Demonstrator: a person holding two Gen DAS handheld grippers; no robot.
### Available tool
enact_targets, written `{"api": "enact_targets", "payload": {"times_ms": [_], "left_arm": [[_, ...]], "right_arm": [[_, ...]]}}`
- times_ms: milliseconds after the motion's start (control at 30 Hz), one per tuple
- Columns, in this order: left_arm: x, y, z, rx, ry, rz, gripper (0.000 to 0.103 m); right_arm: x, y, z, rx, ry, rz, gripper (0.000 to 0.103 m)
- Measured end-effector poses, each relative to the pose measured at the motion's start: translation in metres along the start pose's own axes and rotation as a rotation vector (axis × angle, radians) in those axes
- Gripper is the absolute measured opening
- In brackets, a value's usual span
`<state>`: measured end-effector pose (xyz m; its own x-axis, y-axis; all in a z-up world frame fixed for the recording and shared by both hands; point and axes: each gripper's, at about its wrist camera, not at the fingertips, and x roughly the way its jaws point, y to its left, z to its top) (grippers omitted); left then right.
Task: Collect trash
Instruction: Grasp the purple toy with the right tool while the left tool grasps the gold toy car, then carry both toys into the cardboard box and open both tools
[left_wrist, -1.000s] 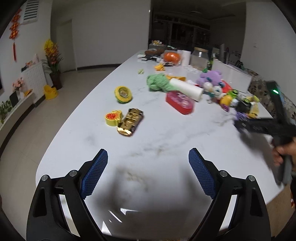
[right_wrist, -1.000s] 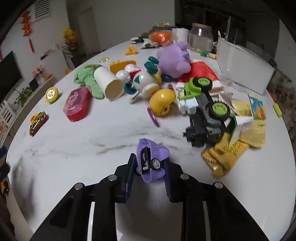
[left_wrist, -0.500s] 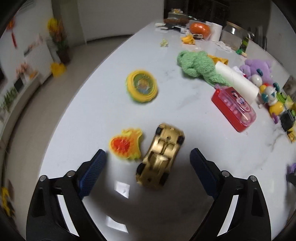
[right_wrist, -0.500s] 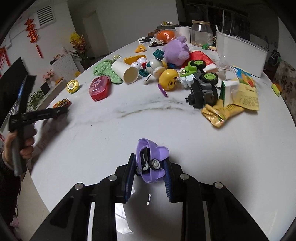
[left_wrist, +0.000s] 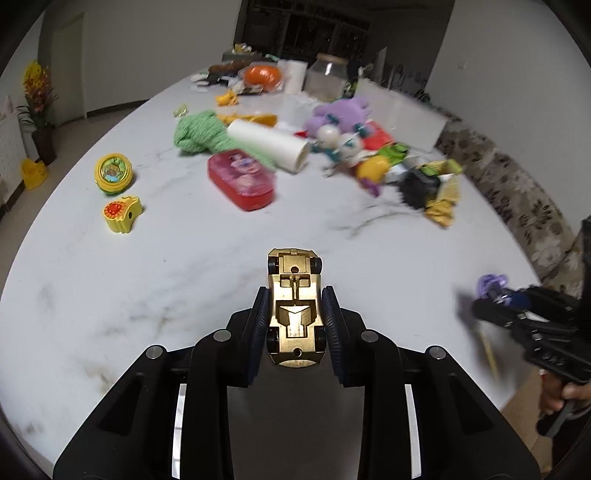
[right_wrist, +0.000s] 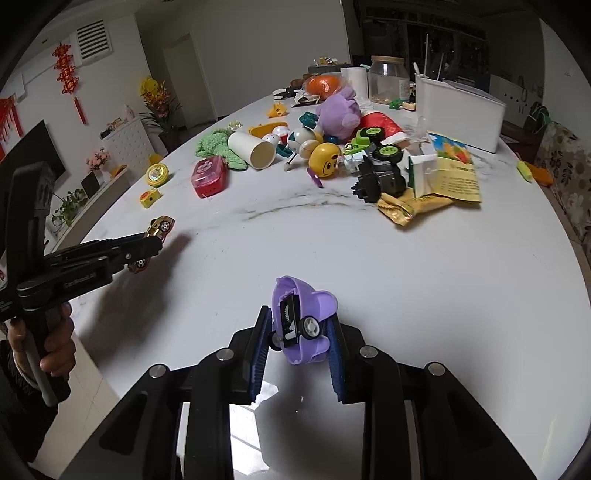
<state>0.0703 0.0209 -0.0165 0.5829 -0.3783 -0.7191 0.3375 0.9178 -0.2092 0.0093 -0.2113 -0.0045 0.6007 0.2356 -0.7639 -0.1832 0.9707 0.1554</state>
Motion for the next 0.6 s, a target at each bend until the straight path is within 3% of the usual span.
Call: {"api": "enact_targets", "payload": {"times_ms": [133,300,467,600], "left_arm": [[-0.029,-0.021,-0.010,0.016,-0.041,-0.020,0.029],[-0.082,-0.053,-0.042,0.125,-0.080,-0.032,0.029],[-0.104,-0.067,-0.092,0.186,0.010,-0.053,0.029],[-0.090,-0.067,-0.131,0.203,0.124,-0.057,0.029]], "right_arm": [[-0.018,0.000,-0.010,0.020,-0.013,0.042,0.028],[-0.057,0.014,-0.035,-0.020,-0.013,0.125,0.028],[-0.084,0.034,-0.075,-0.081,0.076,0.233,0.028],[-0.080,0.043,-0.105,-0.112,0.167,0.254,0.028]]}}
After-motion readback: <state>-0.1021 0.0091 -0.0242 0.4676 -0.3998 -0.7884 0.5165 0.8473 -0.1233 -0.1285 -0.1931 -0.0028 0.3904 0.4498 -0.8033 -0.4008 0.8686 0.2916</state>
